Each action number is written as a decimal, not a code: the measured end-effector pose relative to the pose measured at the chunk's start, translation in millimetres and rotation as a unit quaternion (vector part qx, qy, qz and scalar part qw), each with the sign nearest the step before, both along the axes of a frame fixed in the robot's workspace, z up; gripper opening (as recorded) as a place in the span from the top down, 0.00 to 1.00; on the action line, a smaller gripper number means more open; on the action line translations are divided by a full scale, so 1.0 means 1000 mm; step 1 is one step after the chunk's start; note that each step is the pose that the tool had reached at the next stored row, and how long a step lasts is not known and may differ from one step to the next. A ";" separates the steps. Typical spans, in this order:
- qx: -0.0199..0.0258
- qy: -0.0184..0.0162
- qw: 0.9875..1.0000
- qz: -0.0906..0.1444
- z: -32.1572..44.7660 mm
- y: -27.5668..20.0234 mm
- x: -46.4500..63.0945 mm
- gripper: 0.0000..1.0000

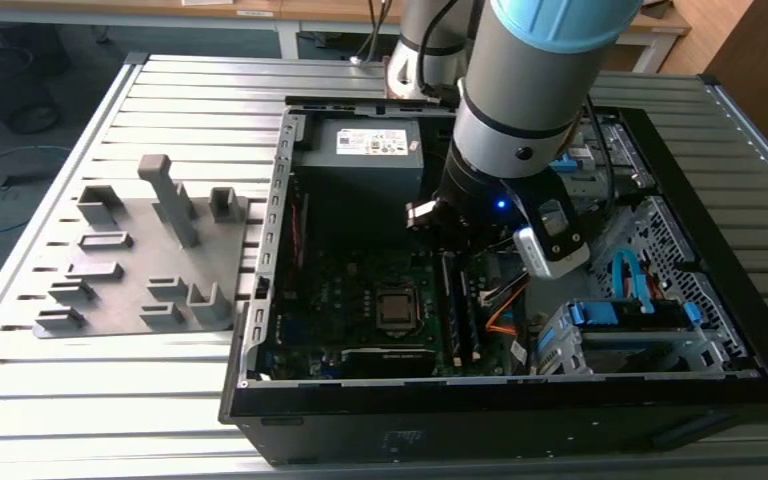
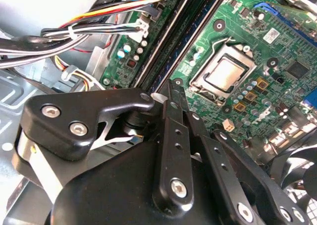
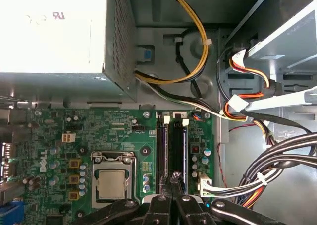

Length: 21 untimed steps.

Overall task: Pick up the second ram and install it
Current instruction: 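Insert the second ram into the second slot, then press down the second ram until it locks into place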

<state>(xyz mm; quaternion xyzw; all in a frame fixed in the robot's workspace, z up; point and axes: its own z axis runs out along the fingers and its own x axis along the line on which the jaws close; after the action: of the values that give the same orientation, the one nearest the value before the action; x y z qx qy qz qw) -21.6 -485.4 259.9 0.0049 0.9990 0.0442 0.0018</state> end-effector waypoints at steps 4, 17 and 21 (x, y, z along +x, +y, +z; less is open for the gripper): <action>0.000 0.000 1.000 0.000 0.0000 0.0000 0.000 0.90; 0.000 0.000 1.000 0.000 -0.0143 0.0000 0.000 0.90; 0.000 0.000 1.000 0.000 -0.0216 0.0029 0.000 0.90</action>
<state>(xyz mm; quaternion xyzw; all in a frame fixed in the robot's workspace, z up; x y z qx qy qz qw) -21.6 -482.5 238.3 0.0049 0.9990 0.0445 0.0017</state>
